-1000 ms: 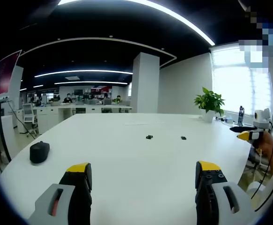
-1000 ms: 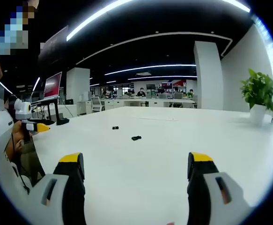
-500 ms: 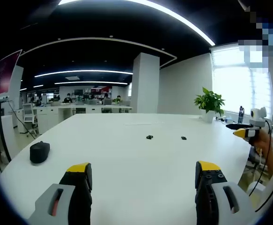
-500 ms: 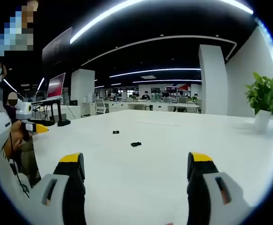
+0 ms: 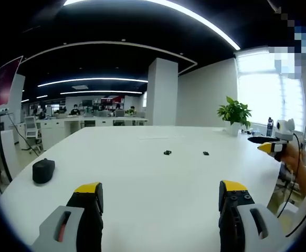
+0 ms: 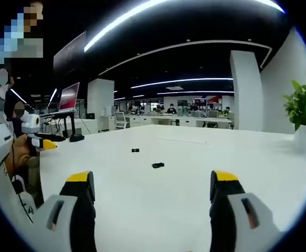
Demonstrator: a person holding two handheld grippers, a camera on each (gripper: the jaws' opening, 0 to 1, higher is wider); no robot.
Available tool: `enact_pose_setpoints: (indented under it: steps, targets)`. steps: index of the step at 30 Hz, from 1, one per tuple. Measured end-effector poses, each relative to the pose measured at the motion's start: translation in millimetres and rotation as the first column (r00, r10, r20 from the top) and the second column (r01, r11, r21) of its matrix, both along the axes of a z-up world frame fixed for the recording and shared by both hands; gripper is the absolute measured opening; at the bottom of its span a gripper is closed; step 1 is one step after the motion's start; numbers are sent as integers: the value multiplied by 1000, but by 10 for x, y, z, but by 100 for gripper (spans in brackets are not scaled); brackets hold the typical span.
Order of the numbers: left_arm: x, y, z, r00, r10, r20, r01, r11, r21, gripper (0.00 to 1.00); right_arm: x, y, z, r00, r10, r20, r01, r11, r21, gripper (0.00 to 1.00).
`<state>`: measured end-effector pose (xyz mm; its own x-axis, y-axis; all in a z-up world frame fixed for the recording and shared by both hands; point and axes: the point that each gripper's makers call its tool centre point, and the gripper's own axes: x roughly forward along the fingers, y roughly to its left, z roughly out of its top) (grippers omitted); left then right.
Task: Snap the two parts of the plastic buckle together until the buckle closes and remains connected.
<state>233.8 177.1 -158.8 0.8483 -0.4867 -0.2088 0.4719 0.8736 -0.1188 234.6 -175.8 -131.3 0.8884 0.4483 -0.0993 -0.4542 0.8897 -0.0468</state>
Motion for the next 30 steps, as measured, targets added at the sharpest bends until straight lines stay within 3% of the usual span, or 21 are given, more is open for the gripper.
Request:
enact_pose_setpoints:
  steps: [7, 15, 30]
  targets:
    - [9, 1, -22, 1000, 4, -7, -4, 1000, -5, 93, 68, 22, 8, 1000, 19, 7, -19, 1000, -8, 91]
    - [20, -23, 11, 1000, -4, -2, 4, 1000, -1, 92, 186, 63, -15, 999, 47, 4, -47, 998, 32, 91]
    - [45, -47, 8, 1000, -14, -1, 14, 1000, -2, 92, 464, 220, -95, 992, 117, -47, -118, 993, -15, 91]
